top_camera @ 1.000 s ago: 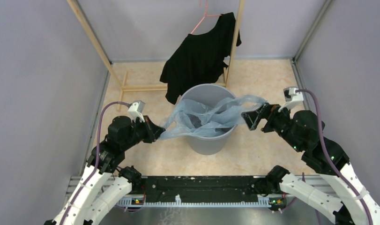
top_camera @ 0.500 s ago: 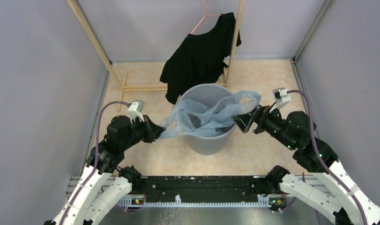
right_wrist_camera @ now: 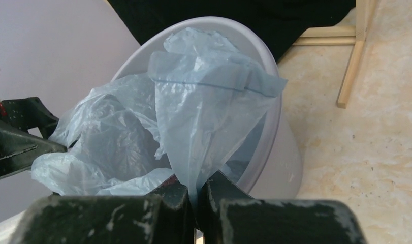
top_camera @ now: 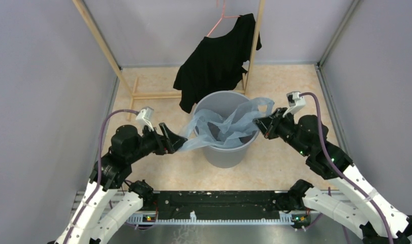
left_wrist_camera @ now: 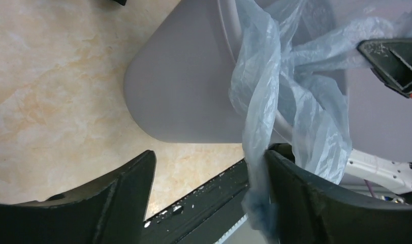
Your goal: Put the trash bags into the trash bin
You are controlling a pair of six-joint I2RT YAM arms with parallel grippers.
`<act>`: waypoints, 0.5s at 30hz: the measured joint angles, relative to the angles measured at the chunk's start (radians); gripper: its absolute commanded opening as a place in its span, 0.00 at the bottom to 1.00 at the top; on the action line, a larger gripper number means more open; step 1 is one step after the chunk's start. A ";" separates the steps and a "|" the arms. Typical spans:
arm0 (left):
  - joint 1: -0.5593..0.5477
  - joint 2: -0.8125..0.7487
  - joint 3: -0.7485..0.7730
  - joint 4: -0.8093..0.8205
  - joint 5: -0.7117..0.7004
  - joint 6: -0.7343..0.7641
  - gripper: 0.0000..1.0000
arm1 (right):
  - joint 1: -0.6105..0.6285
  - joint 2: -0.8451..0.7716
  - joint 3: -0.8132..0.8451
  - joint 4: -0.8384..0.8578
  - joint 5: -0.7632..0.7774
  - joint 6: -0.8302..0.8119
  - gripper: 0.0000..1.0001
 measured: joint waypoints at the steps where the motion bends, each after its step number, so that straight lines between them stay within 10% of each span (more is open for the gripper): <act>1: 0.000 -0.003 0.000 -0.002 0.009 -0.010 0.98 | 0.000 0.000 0.001 0.001 -0.003 0.000 0.00; 15: 0.000 -0.069 -0.021 0.134 0.159 -0.201 0.99 | 0.000 -0.063 0.017 -0.005 -0.038 0.009 0.00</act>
